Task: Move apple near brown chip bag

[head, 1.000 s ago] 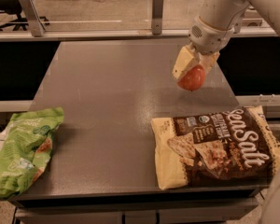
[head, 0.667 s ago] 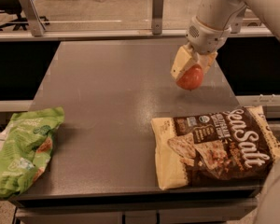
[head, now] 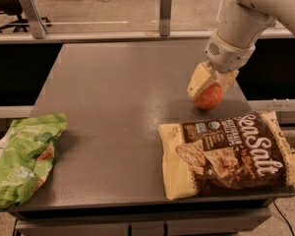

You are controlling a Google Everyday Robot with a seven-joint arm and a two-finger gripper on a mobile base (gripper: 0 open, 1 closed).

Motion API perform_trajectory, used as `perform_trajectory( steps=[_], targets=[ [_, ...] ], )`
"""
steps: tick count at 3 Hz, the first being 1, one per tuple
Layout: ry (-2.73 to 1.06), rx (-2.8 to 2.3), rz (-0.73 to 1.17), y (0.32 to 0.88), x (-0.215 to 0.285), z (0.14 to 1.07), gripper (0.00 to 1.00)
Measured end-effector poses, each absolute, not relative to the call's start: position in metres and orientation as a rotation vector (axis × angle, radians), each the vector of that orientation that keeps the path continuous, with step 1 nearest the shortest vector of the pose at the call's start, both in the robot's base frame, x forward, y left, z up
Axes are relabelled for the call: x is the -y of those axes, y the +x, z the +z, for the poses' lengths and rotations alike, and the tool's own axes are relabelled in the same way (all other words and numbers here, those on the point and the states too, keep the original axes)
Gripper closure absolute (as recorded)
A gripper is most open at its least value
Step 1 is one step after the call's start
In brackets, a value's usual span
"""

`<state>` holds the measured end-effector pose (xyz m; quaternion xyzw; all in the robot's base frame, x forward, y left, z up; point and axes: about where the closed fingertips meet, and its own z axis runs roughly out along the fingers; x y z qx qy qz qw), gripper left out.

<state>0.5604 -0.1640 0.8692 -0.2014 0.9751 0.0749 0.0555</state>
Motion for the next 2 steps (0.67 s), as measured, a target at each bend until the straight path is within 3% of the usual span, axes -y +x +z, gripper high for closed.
perform_trajectory(
  steps=[2],
  targets=[
    [-0.619, -2.99, 0.29, 0.5443, 0.1651, 0.8553, 0.59]
  ],
)
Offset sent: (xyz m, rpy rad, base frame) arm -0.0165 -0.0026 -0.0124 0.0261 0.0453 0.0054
